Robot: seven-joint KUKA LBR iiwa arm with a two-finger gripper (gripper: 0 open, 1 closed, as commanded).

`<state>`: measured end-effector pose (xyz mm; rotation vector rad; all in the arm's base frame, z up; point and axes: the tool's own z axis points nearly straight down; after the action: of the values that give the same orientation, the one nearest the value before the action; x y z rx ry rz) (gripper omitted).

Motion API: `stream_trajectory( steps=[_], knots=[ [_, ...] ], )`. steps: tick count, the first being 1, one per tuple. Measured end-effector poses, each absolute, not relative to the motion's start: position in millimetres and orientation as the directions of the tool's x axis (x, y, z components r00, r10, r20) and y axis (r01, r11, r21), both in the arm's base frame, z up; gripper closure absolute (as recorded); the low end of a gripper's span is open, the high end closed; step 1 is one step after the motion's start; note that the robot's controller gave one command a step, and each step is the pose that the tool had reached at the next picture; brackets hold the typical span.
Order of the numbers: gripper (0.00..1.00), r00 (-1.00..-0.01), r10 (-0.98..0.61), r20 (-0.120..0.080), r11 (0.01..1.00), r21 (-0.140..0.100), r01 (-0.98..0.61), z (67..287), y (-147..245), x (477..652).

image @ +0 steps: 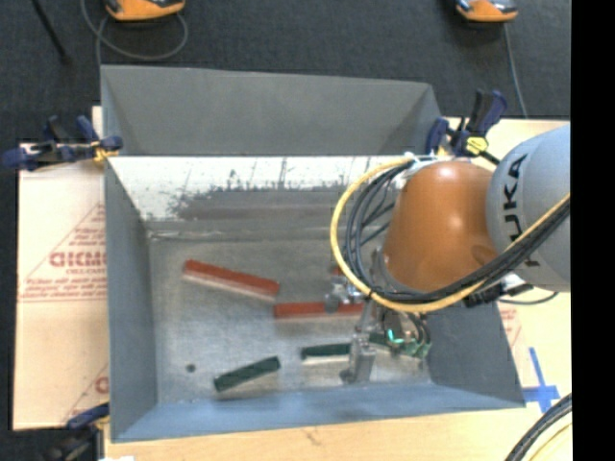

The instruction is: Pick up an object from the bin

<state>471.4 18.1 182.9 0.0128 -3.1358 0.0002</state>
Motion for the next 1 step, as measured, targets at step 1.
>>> stream_trajectory(
  steps=[1],
  knots=[
    [0.0, -0.996, 0.085, -0.004, 0.996, 0.002, 0.085, 67.6, 33.7, 520.3]
  ],
)
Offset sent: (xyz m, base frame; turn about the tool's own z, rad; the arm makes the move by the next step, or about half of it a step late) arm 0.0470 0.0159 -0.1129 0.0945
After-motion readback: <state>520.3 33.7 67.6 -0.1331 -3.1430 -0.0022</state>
